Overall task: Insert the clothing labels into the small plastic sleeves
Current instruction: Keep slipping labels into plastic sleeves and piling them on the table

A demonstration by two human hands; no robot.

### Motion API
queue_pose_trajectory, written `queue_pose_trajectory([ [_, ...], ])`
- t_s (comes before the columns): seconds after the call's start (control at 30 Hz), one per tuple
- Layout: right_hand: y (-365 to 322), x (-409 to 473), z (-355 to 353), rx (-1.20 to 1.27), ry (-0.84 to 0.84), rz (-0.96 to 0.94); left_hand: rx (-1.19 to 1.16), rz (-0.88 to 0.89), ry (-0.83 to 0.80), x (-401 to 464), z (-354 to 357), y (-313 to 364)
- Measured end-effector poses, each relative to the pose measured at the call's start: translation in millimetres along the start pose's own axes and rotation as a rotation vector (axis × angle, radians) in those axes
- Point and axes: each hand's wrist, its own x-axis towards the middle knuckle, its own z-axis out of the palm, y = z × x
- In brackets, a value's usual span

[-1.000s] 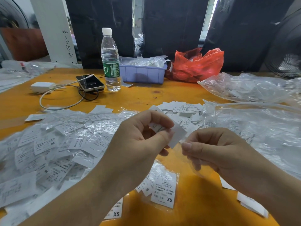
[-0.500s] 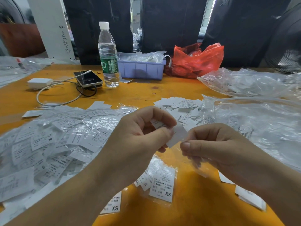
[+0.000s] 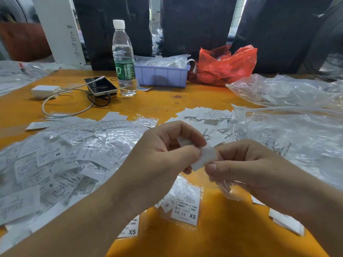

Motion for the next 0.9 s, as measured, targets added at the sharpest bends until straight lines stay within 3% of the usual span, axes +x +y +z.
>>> queue_pose_trajectory([
  [0.53,5.1,0.4,-0.4,0.000,-0.023,-0.062,0.076,-0.009,-0.074,-0.5,1.7,-5.9],
  [0.9,4.4,0.5,-1.0,0.014,0.002,-0.010,0.143,0.055,0.099,1.8,-2.5,-8.0],
])
